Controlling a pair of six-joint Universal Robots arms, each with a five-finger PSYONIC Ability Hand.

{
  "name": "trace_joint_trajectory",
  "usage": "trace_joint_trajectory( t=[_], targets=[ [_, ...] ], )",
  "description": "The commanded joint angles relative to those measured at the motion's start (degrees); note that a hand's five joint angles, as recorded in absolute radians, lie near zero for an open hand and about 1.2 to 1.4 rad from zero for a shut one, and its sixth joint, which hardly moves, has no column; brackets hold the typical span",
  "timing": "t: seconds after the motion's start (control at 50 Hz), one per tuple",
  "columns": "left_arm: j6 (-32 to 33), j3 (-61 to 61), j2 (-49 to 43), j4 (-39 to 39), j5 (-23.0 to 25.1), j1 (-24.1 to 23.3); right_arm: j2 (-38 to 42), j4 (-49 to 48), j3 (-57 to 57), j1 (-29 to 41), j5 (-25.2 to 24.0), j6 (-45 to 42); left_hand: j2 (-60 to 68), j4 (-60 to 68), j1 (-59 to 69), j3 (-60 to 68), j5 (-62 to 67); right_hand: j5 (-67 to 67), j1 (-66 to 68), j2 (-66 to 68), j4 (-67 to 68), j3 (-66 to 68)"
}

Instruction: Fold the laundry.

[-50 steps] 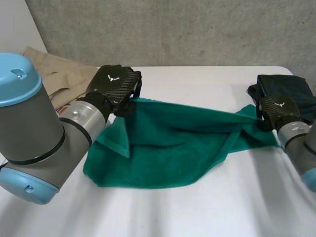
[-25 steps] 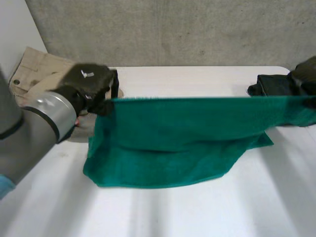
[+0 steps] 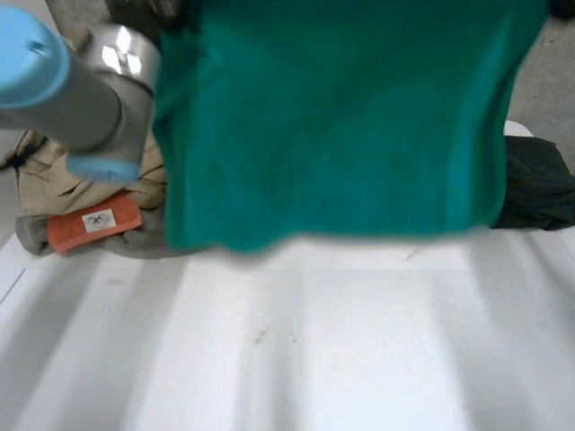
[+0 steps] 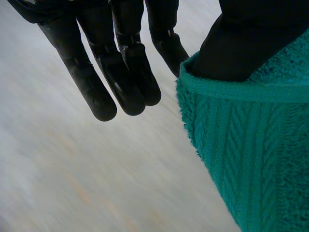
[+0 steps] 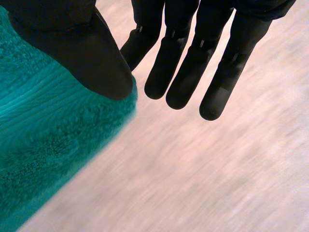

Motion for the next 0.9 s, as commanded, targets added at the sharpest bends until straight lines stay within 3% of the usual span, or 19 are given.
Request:
trace_joint_trajectory(
  t=[0.02,0.14,0.26,0.4,0.6,0.62,0.68,0.74,0.9],
  targets=[
    [-0.40,-4.09,9.06,3.32,3.77,0.42,-4.39,-6.15,0.80,0.62,-0.46,1.34,11.46,11.30,15.30,11.69,11.99,11.78,15.14,12.51,11.40,12.14],
    [-0.31,-13.93,14.77,-4.85,4.92,-0.11,-5.62,-0.53,7.30,0.79,-3.89,1.69,11.46,11.30,15.30,11.69,11.99,11.78,15.14,12.51,11.40,12.14],
    [0.13,-32.73,23.04,-12.95,5.19,0.16,-7.99,4.14,22.49,0.18,-9.33,1.07,11.46,11.30,15.30,11.69,11.99,11.78,15.14,12.51,11.40,12.14],
    [0.39,-49.88,22.61,-11.02,5.19,-0.11,-8.08,5.37,36.48,0.01,-11.19,0.20,11.46,11.30,15.30,11.69,11.99,11.78,15.14,12.51,11.40,12.14],
    [5.22,-54.38,12.59,-7.86,5.71,2.88,-4.13,5.37,44.66,-0.17,-11.45,-9.46,10.65,10.49,14.49,10.88,11.18,11.78,15.14,12.51,11.40,12.14],
    [5.84,-53.77,11.28,-7.33,6.06,3.23,-3.86,5.37,44.75,-0.17,-11.45,-9.65,-4.18,-4.34,-0.34,-3.94,-3.65,11.78,15.14,12.51,11.40,12.14],
    [5.84,-52.71,9.08,-6.63,7.03,3.76,-3.51,5.28,44.84,-0.87,-11.36,-9.56,-12.21,-12.37,-8.37,-11.98,-11.69,11.78,15.14,12.51,11.40,12.14],
    [5.40,-51.30,7.49,-6.80,8.96,5.07,-3.51,5.02,44.75,-1.14,-11.36,-9.47,-40.73,-40.89,-36.89,-40.49,-40.20,11.78,15.14,12.51,11.40,12.14],
    [3.39,-55.16,9.68,-11.01,12.22,9.65,-3.25,4.84,44.66,-3.24,-11.36,-9.38,-40.67,-40.82,-36.83,-40.43,-40.14,11.78,15.14,12.51,11.40,12.14]
  ],
)
